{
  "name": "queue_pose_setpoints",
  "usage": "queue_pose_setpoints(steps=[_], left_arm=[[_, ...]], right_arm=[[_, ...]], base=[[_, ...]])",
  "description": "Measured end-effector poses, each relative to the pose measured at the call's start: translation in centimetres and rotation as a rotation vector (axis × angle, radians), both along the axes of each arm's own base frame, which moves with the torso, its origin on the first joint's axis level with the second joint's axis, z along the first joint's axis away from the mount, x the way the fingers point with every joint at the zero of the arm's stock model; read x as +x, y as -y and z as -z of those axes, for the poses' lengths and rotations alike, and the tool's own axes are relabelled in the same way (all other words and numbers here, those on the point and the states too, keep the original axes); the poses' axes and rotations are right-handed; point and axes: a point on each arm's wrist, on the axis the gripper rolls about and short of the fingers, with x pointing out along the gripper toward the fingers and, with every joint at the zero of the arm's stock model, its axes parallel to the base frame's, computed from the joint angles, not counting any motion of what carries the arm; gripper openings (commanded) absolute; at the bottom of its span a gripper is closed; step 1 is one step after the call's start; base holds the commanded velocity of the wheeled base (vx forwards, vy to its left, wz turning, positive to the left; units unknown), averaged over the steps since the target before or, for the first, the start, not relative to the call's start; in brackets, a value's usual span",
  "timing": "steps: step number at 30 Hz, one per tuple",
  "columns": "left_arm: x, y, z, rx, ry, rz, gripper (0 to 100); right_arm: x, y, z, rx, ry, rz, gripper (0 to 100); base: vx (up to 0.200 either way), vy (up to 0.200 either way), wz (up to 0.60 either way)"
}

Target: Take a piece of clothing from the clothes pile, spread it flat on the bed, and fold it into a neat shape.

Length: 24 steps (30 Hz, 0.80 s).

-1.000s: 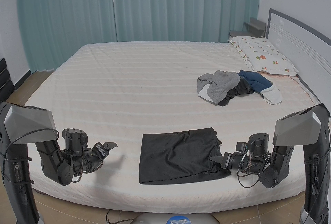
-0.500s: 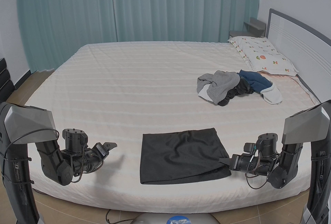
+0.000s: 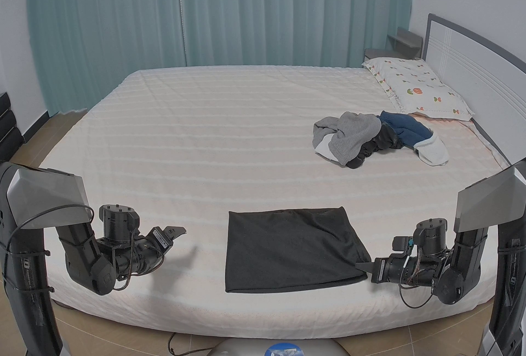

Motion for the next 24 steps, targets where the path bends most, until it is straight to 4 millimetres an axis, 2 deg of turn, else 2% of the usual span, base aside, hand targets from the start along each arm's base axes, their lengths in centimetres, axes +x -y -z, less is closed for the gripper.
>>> queue_pose_setpoints(steps=[10, 12, 18, 24], left_arm=[[0.0, 0.0, 0.0, -0.001, 0.001, -0.001, 100], [0.0, 0.0, 0.0, 0.001, 0.002, -0.009, 100], [0.0, 0.0, -0.1, 0.009, 0.004, -0.018, 100], [0.0, 0.0, 0.0, 0.014, 0.005, -0.019, 100]], right_arm=[[0.6, 0.5, -0.8, 0.012, 0.035, 0.022, 100], [1.3, 1.0, -1.4, 0.033, 0.063, 0.044, 100], [3.4, 1.4, -2.7, 0.135, 0.092, 0.119, 100], [5.8, 0.9, -2.3, 0.192, 0.092, 0.141, 100]], base=[[0.0, 0.0, 0.0], [0.0, 0.0, 0.0], [0.2, 0.0, 0.0], [0.0, 0.0, 0.0]])
